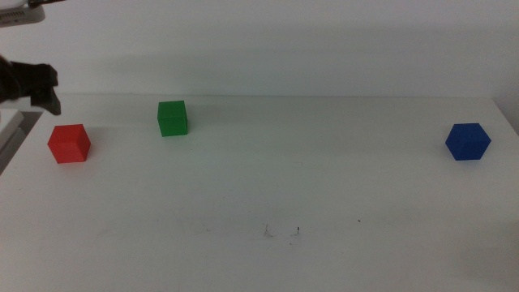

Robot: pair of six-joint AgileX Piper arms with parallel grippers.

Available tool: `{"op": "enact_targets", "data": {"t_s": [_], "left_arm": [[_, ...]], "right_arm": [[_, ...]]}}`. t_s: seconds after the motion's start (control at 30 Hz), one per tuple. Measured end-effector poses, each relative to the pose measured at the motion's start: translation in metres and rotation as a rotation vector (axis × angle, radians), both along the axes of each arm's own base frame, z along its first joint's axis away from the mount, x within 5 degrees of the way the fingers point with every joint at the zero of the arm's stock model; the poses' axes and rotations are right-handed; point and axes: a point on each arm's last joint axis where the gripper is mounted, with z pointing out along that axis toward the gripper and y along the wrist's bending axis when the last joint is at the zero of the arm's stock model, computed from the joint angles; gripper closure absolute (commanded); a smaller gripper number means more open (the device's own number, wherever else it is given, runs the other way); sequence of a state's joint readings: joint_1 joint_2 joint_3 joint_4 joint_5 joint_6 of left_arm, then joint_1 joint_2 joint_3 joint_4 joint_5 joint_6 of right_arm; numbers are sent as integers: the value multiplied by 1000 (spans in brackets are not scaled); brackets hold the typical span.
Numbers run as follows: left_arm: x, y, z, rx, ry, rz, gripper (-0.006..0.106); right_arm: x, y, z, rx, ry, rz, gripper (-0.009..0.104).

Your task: Stack red cubes first, then green, then blue cubes in a specific spot.

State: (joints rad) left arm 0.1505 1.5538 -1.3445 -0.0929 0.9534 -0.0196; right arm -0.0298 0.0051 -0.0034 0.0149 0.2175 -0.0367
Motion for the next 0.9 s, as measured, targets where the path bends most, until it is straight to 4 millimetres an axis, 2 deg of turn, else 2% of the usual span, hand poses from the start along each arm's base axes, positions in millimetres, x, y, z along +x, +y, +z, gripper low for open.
{"op": "enact_targets", "data": {"t_s": [0.17, 0.27, 0.37, 0.57, 0.7, 0.8, 0.9], "left_arm": [[60, 27, -30, -10, 69, -53, 7], [89, 35, -52, -1, 96, -64, 7], [109, 40, -77, 0, 132, -74, 7], [130, 45, -127, -5, 190, -90, 7], [137, 47, -149, 4, 189, -102, 11], [141, 48, -161, 13, 183, -110, 22], [144, 48, -164, 14, 157, -118, 45]], "right_arm": [[0, 0, 0, 0, 0, 0, 2], [0, 0, 0, 0, 0, 0, 2], [0, 0, 0, 0, 0, 0, 2], [0, 0, 0, 0, 0, 0, 2], [0, 0, 0, 0, 0, 0, 2], [0, 0, 0, 0, 0, 0, 2], [0, 0, 0, 0, 0, 0, 2]]}}
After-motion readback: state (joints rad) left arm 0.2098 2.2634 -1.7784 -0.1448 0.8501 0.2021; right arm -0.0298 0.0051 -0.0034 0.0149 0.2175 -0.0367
